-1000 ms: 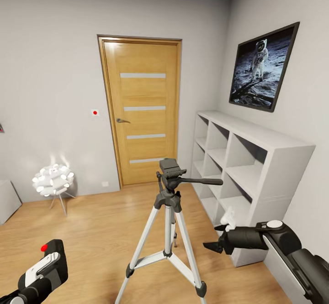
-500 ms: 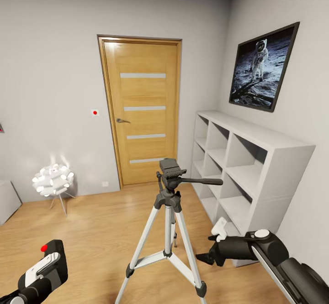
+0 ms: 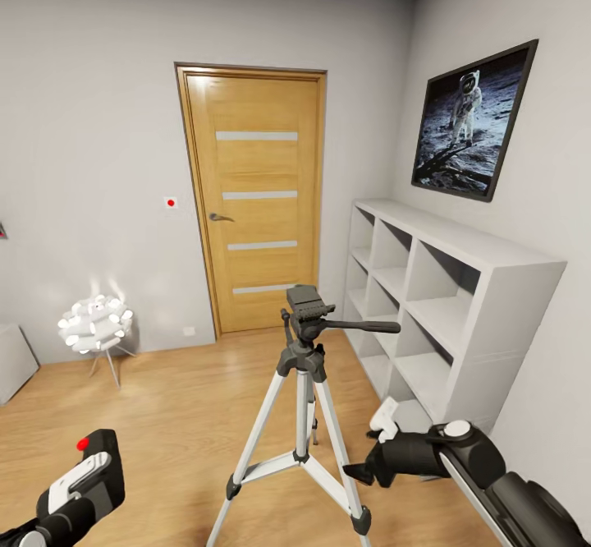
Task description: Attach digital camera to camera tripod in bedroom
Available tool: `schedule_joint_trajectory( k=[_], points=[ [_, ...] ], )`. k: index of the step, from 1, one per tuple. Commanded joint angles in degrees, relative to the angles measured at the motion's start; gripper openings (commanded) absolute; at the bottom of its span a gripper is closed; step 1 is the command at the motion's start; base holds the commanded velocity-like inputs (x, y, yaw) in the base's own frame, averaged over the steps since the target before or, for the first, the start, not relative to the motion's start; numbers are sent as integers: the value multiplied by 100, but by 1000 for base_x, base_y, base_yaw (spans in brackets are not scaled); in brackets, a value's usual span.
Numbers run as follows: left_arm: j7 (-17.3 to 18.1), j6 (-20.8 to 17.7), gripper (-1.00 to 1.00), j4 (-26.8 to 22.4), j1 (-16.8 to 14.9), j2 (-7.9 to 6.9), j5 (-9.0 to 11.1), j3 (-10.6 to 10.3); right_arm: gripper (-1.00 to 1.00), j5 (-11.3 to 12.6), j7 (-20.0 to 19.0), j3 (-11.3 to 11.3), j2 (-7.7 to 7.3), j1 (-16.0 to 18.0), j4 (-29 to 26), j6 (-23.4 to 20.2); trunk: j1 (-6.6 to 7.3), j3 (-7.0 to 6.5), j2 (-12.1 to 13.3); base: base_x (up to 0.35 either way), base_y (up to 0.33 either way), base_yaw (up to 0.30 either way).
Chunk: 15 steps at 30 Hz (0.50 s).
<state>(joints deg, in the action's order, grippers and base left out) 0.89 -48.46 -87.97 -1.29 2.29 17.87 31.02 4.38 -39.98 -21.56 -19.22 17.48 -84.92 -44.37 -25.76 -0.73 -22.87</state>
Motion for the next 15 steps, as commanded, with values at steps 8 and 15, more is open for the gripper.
schedule_joint_trajectory(
  k=[8, 15],
  points=[
    [86, -20, -100, -181, -245, -258, -54, -774, 100, 76, 756, -2, 303, -8, 101, -27, -2, 3, -5, 0, 0, 0],
    [283, 479, -100, -163, -421, -884, -70, -1685, 100, 77, 866, 2, 358, -14, 127, 0, -2, 3, -5, 0, 0, 0]
  ],
)
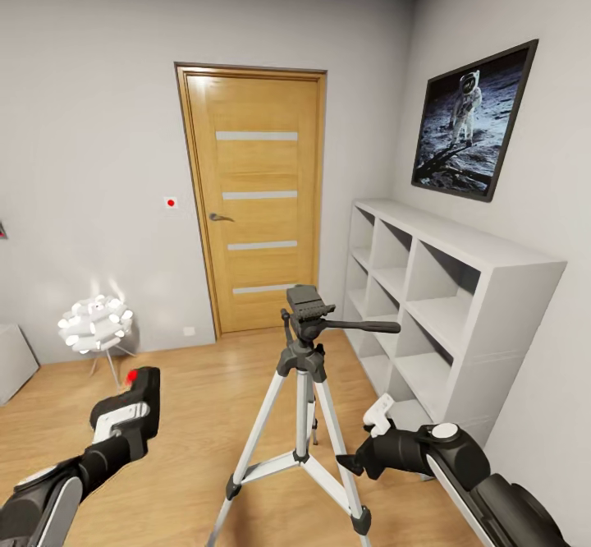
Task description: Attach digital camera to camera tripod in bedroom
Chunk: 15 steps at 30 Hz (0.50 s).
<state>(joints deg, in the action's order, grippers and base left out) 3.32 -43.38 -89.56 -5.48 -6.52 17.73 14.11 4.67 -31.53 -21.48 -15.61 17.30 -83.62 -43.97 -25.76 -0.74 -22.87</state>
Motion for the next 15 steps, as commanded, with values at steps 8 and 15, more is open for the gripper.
schedule_joint_trajectory(
  k=[8, 15],
  points=[
    [300, 859, -100, 10, -44, -335, -83, -271, 100, 42, 53, -6, 4, -18, 9, -26, -2, 3, -5, 0, 0, 0],
    [258, 923, -100, 20, 21, -507, -1, -145, 100, 0, 84, -16, 58, 39, 21, 9, -2, 3, -5, 0, 0, 0]
  ],
)
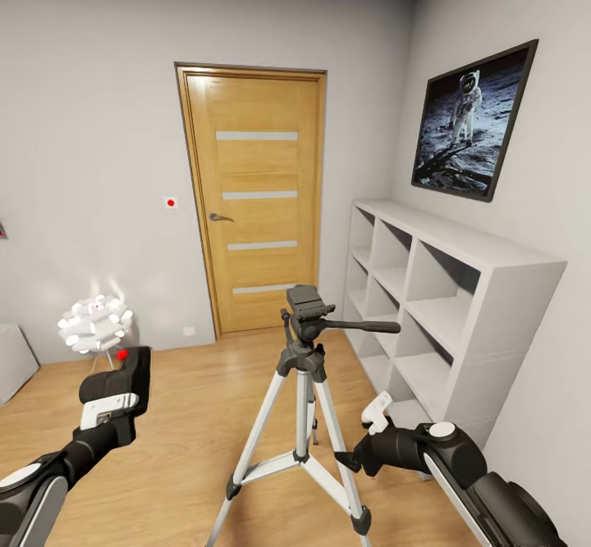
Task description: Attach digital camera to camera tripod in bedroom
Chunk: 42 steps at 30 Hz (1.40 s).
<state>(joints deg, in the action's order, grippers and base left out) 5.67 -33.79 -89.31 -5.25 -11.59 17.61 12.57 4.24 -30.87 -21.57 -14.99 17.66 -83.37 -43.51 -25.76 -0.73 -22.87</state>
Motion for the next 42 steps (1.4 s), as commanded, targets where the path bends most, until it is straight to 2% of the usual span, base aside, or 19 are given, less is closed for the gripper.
schedule_joint_trajectory(
  k=[1, 3, 34, 42],
  points=[
    [23, -36, -100, -5, -2, -24, 44, 27, 100, 43, 17, -7, -4, 3, -4, -37, -2, 3, -5, 0, 0, 0],
    [23, -36, -100, -5, -2, -24, 120, 27, 100, 43, 17, -7, -4, 3, -4, -37, -2, 3, -5, 0, 0, 0],
    [23, -41, -100, -9, -6, -23, 113, 23, 100, 45, 18, -6, -4, 3, -4, -37, -2, 3, -5, 0, 0, 0],
    [247, -62, -100, -54, -137, -265, 48, -62, 100, 53, 19, 7, 24, -46, -3, -11, -2, 3, -5, 0, 0, 0]
  ],
)
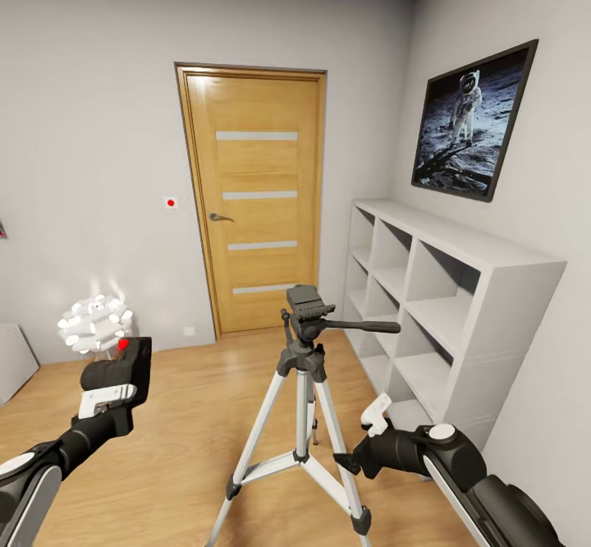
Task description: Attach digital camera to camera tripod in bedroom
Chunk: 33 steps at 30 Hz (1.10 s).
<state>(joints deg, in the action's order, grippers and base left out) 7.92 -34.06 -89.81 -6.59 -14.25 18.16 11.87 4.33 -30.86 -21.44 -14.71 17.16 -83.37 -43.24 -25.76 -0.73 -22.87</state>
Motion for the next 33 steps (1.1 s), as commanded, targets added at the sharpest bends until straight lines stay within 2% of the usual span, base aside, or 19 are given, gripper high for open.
schedule_joint_trajectory(
  k=[1, 10, 11, 13, 14, 19, 27, 33],
  points=[
    [56, -8, -100, -5, -18, -17, -17, 3, 100, 44, 18, -7, -3, 0, -4, -35, -2, 3, -5, 0, 0, 0],
    [363, 142, -100, -4, -122, -105, -117, 10, 100, 45, 18, -3, 2, -9, -4, -22, -2, 3, -5, 0, 0, 0],
    [1095, 148, -100, -2, -131, -134, -233, 15, 100, 46, 18, -2, 2, -9, -4, -23, -2, 3, -5, 0, 0, 0],
    [1335, 155, -100, 0, -134, -208, -252, 22, 100, 47, 18, -2, 3, -10, -4, -24, -2, 3, -5, 0, 0, 0],
    [1335, 155, -100, 0, -134, -208, -252, 22, 100, 47, 18, -2, 3, -10, -4, -24, -2, 3, -5, 0, 0, 0],
    [1966, 162, -100, -10, -137, -422, -282, 12, 100, 49, 18, -1, 3, -16, -4, -20, -2, 3, -5, 0, 0, 0],
    [2398, 124, -100, -75, -159, -562, -312, -6, 100, 47, 18, -11, 3, -19, -4, -18, -2, 3, -5, 0, 0, 0],
    [2551, 60, -100, -171, -167, -665, -470, -16, 100, 43, 18, -27, 3, -19, -4, -18, -2, 3, -5, 0, 0, 0]
  ],
)
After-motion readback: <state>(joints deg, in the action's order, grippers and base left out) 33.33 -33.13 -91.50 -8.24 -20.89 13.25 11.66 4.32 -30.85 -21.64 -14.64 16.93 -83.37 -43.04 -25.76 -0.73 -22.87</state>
